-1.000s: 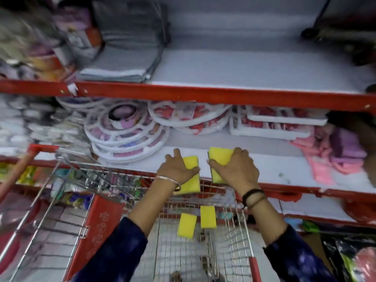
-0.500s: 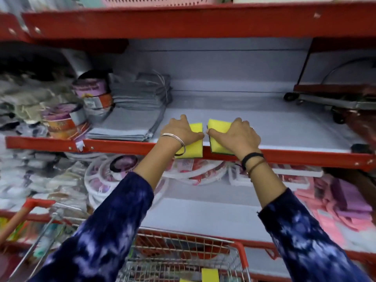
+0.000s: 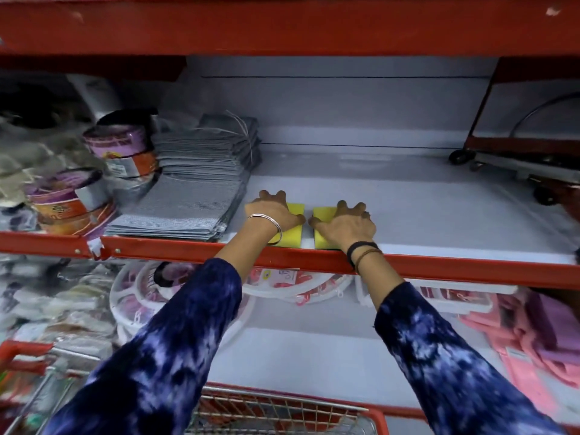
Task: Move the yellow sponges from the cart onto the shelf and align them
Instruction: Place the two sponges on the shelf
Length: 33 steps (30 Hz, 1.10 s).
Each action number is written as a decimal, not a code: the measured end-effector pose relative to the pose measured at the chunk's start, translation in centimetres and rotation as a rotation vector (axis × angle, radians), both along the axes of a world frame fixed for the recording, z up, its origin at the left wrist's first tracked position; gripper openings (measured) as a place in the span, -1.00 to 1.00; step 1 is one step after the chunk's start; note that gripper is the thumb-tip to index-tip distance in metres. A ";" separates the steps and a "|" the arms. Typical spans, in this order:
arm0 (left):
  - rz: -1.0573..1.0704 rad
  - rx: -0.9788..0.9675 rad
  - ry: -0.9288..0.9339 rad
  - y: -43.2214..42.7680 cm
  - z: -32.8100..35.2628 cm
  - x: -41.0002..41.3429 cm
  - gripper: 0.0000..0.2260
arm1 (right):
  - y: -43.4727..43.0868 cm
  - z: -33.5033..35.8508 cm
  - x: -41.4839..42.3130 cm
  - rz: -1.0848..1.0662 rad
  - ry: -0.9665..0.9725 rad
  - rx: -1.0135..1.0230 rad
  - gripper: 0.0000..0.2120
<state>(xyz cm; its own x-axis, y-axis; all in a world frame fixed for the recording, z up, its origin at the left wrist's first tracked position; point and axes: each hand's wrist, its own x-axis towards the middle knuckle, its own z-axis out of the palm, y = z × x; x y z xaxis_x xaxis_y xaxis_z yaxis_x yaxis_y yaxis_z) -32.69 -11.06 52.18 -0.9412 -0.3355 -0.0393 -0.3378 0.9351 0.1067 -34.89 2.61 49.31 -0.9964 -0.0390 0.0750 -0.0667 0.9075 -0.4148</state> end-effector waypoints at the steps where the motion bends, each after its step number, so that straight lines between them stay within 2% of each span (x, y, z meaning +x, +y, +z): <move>1: -0.005 -0.005 -0.017 0.0 -0.1 0.0 -0.30 | 0.0 -0.2 0.1 0.004 -0.002 0.010 -0.25; 7: -0.010 -0.047 -0.062 0.2 -0.5 0.9 -0.27 | 0.0 -0.5 1.0 -0.004 -0.009 0.071 -0.27; 10: -0.002 -0.038 -0.034 0.3 -0.3 1.7 -0.33 | 0.2 -0.1 1.5 -0.017 -0.023 0.071 -0.27; 12: 0.008 -0.017 0.114 0.5 -0.2 2.9 -0.42 | 0.5 0.3 2.4 -0.031 0.052 0.033 -0.28; 14: -0.027 0.024 0.344 1.0 -0.2 4.5 -0.51 | 1.3 0.8 3.8 -0.027 0.220 -0.020 -0.32; 17: -0.181 0.101 0.662 2.0 -1.0 7.5 -0.63 | 2.6 1.0 7.0 0.099 0.410 -0.140 -0.45; 20: -0.344 0.151 0.909 3.3 -3.3 10.7 -0.75 | 3.8 -0.7 11.0 0.204 0.499 -0.243 -0.55; 22: -0.400 0.179 0.971 4.1 -5.9 12.6 -0.77 | 4.7 -2.9 13.4 0.230 0.493 -0.296 -0.60; 26: -0.451 0.298 0.904 5.1 -12.4 15.7 -0.75 | 6.5 -8.2 17.0 0.251 0.341 -0.320 -0.65; 33: -0.325 0.469 0.517 5.0 -25.1 20.7 -0.71 | 8.2 -18.3 21.1 0.218 0.049 -0.251 -0.65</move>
